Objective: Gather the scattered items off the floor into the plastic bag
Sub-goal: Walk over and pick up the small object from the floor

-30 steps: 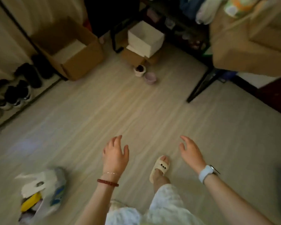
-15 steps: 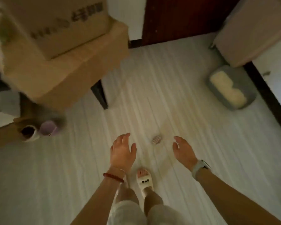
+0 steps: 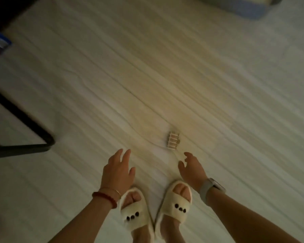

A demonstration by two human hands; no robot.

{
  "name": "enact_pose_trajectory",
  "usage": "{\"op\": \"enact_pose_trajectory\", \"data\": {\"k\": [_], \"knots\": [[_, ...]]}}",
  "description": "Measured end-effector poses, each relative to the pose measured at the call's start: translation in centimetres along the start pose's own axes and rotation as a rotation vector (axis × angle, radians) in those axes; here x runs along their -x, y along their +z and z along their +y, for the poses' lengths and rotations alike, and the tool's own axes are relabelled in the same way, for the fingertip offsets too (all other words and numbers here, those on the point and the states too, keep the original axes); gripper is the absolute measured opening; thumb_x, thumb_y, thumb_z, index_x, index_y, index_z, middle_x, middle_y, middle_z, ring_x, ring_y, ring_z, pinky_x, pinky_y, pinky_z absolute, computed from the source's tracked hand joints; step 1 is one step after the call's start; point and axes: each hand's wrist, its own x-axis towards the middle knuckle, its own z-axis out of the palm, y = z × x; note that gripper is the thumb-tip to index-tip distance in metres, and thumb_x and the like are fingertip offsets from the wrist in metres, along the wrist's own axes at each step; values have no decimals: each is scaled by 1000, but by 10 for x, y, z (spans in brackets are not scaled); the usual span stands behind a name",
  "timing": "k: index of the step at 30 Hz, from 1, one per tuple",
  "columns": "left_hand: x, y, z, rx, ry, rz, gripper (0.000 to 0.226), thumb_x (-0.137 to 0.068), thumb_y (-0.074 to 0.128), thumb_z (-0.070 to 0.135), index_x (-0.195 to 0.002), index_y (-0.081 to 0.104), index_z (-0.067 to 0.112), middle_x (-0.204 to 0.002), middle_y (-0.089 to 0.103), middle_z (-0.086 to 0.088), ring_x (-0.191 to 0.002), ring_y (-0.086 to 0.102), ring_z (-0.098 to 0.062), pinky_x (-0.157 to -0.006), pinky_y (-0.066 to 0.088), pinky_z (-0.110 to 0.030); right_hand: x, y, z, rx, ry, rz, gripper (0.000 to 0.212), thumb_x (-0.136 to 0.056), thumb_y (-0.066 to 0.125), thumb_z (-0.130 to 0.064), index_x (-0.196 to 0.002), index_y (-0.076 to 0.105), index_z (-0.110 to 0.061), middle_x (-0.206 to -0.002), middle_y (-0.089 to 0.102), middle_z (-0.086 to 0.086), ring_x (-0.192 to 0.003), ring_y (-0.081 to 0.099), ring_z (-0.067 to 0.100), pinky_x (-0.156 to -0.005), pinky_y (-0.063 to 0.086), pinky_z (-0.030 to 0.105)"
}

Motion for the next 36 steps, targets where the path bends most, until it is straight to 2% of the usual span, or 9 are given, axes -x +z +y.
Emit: {"op": "enact_pose_trajectory", "data": {"k": [6, 10, 14, 20, 23, 26, 31, 33, 36], "knots": [[-127, 125, -13, -102, 19, 11, 80, -89, 51, 42, -145, -4, 28, -154, -12, -9, -141, -6, -32, -110, 23, -45, -145, 68, 29, -254, 19, 192, 74, -84, 58, -39, -138, 23, -4, -136, 35, 19, -122, 41, 36, -100, 37, 41], [-151, 162, -11, -258, 53, 1, 91, -80, 59, 49, -145, -2, 30, -154, -11, -15, -140, -6, -39, -108, 18, -53, -174, 83, 35, -255, -7, 243, 53, -79, 62, -34, -117, 42, -4, -119, 44, 15, -107, 49, 35, -94, 42, 46], [-144, 128, 2, -316, 43, -128, 80, -88, 49, 47, -146, -3, 26, -154, -10, -11, -141, -2, -32, -112, 19, -46, -150, 60, 36, -393, 20, 175, 49, -79, 64, -22, -117, 42, -1, -121, 41, 15, -106, 49, 32, -92, 40, 34], [-94, -1, 100, -307, 166, -79, 62, -95, 39, 38, -146, 7, 21, -154, 8, -8, -140, 13, -24, -111, 22, -37, -46, -53, 38, -565, 59, 279, 51, -80, 62, -16, -125, 41, -4, -114, 41, 10, -104, 50, 29, -86, 37, 26], [-38, -67, 174, -225, 263, -32, 59, -95, 41, 31, -145, 13, 19, -154, 11, -7, -139, 15, -24, -109, 25, -36, 23, -125, 48, -684, 89, 401, 48, -77, 63, -14, -121, 44, -5, -114, 50, 14, -99, 55, 31, -87, 47, 36], [36, -122, 246, -229, 441, 12, 54, -95, 40, 31, -144, 19, 20, -153, 14, -6, -139, 17, -21, -109, 24, -34, 111, -188, 58, -789, 126, 473, 49, -77, 64, -15, -121, 43, -6, -113, 56, 17, -95, 58, 30, -81, 49, 37], [169, -184, 337, -154, 722, 87, 48, -92, 47, 24, -138, 36, 14, -145, 33, -10, -134, 28, -25, -107, 27, -37, 277, -243, 81, -940, 145, 570, 59, -79, 65, -22, -129, 36, -12, -121, 54, 13, -103, 57, 27, -91, 49, 45], [224, -192, 363, -148, 851, 91, 46, -90, 50, 21, -134, 41, 12, -140, 41, -11, -130, 34, -27, -105, 32, -40, 346, -251, 95, -999, 163, 649, 65, -81, 64, -23, -135, 31, -13, -122, 54, 9, -103, 58, 23, -90, 50, 38], [306, -182, 393, -138, 1007, 27, 44, -91, 50, 20, -133, 42, 11, -137, 44, -12, -127, 37, -28, -104, 33, -41, 441, -244, 130, -1145, 246, 807, 63, -85, 61, -18, -138, 28, -14, -112, 55, 2, -79, 56, 9, -62, 46, 7]]}}
